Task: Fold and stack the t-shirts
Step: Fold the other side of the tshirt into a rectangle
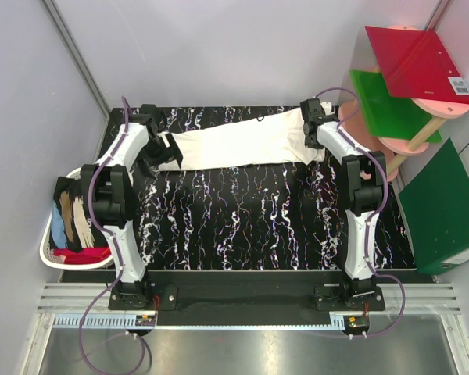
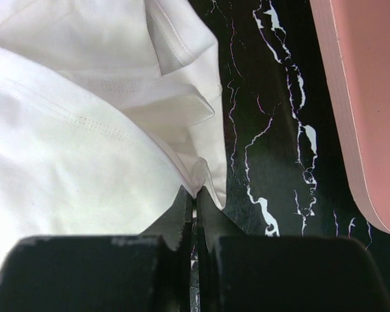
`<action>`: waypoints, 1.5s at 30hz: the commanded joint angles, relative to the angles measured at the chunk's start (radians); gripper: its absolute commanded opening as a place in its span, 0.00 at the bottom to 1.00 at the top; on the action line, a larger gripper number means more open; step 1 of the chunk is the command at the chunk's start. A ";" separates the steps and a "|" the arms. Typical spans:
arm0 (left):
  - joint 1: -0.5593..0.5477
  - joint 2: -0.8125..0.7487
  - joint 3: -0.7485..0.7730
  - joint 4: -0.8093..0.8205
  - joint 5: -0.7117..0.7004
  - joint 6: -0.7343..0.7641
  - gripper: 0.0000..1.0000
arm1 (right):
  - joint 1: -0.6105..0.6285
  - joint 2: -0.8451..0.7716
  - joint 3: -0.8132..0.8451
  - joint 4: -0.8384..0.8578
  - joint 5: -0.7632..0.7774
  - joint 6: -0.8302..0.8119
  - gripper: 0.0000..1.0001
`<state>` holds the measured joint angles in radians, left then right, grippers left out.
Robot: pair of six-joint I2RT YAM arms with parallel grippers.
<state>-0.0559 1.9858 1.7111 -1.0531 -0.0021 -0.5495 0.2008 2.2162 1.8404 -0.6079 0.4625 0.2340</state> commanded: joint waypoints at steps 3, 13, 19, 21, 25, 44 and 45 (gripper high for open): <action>-0.001 -0.053 -0.008 0.010 0.011 0.010 0.99 | -0.001 -0.119 -0.003 0.042 0.047 -0.022 0.00; -0.002 -0.059 -0.019 0.010 0.008 0.011 0.99 | -0.001 -0.106 0.112 0.048 0.105 -0.058 0.00; -0.009 -0.076 -0.028 -0.001 0.005 0.019 0.99 | -0.001 0.044 0.253 0.050 0.125 -0.065 0.00; -0.012 -0.090 -0.033 -0.007 0.005 0.025 0.99 | -0.001 0.112 0.331 0.051 0.136 -0.070 0.00; -0.015 -0.110 -0.039 -0.037 -0.024 0.025 0.99 | -0.008 0.224 0.463 0.050 0.136 -0.068 0.00; -0.061 -0.055 0.103 -0.016 -0.044 0.013 0.99 | -0.051 0.001 0.441 0.063 -0.139 -0.009 1.00; -0.061 -0.033 0.128 -0.016 -0.050 0.011 0.99 | -0.052 -0.071 0.404 0.062 -0.151 0.005 1.00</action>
<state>-0.1158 1.8896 1.7195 -1.1088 -0.0368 -0.5461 0.1429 2.4264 2.3360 -0.5743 0.3977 0.2043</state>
